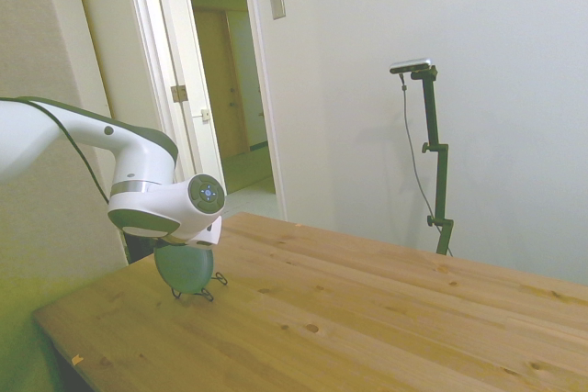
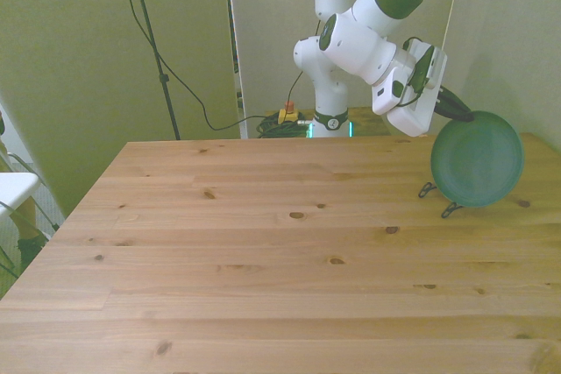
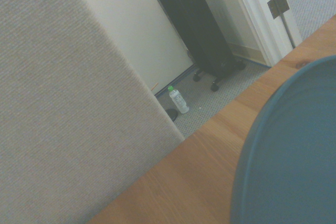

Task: Load the plate

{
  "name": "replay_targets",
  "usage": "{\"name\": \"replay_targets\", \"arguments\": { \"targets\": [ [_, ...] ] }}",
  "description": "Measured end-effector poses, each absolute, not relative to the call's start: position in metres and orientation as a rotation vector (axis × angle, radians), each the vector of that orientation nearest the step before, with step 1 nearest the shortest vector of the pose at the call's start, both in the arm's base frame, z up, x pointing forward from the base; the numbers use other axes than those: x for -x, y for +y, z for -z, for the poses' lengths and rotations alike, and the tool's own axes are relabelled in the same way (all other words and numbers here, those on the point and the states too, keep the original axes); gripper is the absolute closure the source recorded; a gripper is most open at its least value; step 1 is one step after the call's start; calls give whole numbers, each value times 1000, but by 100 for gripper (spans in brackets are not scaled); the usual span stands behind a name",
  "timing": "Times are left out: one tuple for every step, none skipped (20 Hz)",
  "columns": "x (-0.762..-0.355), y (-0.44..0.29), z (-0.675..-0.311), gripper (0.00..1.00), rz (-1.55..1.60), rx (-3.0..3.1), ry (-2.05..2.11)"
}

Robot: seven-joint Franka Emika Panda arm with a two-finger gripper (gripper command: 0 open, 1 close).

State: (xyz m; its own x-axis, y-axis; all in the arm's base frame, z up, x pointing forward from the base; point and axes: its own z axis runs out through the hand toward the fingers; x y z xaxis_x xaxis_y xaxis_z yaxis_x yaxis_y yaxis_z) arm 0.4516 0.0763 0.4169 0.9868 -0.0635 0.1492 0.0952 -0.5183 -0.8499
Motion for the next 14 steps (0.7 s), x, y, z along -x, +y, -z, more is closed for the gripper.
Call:
{"name": "replay_targets", "arguments": {
  "targets": [
    [-452, 77, -416, 0, 194, 2107, -23],
    [-452, 77, -416, 0, 192, 2107, -23],
    [-452, 78, -415, 0, 191, 2108, -23],
    [-452, 78, -415, 0, 189, 2109, -24],
    [-452, 79, -414, 0, 189, 2109, -24],
    [-452, 79, -415, 0, 190, 2109, -25],
    [-453, 79, -416, 0, 193, 2109, -27],
    [-453, 79, -419, 0, 199, 2109, -30],
    [-452, 78, -424, 0, 210, 2109, -35],
    [-451, 77, -431, 0, 226, 2109, -41],
    [-448, 77, -442, 0, 246, 2107, -48],
    [-444, 76, -454, 0, 270, 2104, -53],
    [-438, 75, -468, 0, 297, 2101, -62],
    [-430, 75, -483, 0, 326, 2097, -69]
  ]
}}
